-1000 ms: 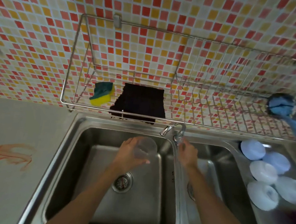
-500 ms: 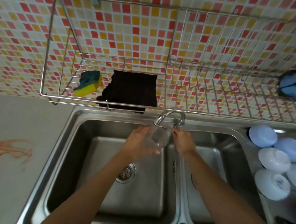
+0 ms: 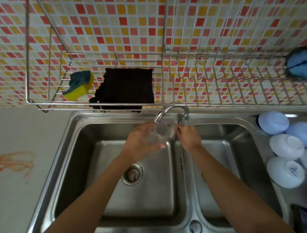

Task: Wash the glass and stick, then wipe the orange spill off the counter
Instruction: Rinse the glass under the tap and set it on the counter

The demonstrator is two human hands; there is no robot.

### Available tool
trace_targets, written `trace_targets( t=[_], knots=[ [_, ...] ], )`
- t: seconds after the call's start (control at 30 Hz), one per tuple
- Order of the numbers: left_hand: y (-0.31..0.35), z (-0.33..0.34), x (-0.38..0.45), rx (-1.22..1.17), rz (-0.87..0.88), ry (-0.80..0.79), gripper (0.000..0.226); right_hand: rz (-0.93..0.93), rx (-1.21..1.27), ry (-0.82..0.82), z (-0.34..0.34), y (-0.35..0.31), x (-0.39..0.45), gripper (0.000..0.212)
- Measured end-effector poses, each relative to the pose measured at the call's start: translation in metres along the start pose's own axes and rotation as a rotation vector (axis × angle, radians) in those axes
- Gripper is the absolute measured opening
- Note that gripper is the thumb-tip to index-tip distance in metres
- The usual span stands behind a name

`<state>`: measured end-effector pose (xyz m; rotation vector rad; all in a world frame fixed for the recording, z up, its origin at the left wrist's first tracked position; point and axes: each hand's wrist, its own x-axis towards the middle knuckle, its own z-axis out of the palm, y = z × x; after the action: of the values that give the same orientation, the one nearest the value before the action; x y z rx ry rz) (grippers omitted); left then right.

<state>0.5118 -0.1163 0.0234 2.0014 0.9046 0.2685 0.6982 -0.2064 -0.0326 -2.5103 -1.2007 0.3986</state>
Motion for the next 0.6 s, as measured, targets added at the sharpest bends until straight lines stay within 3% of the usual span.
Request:
trace_targets(
  t=[0.17, 0.33, 0.43, 0.6],
  knots=[
    [-0.006, -0.007, 0.005, 0.000, -0.078, 0.106, 0.083, 0.007, 0.025, 0.001, 0.002, 0.000, 0.000, 0.030],
    [0.013, -0.003, 0.004, 0.052, 0.018, -0.021, 0.064, -0.001, 0.029, 0.015, 0.003, 0.001, 0.000, 0.029],
    [0.006, 0.002, -0.003, 0.049, 0.023, -0.051, 0.074, -0.004, 0.030, 0.021, 0.004, 0.001, 0.000, 0.029],
    [-0.013, -0.009, -0.010, 0.048, -0.056, 0.053, 0.084, 0.007, 0.021, 0.039, 0.005, 0.000, -0.001, 0.029]
  ],
)
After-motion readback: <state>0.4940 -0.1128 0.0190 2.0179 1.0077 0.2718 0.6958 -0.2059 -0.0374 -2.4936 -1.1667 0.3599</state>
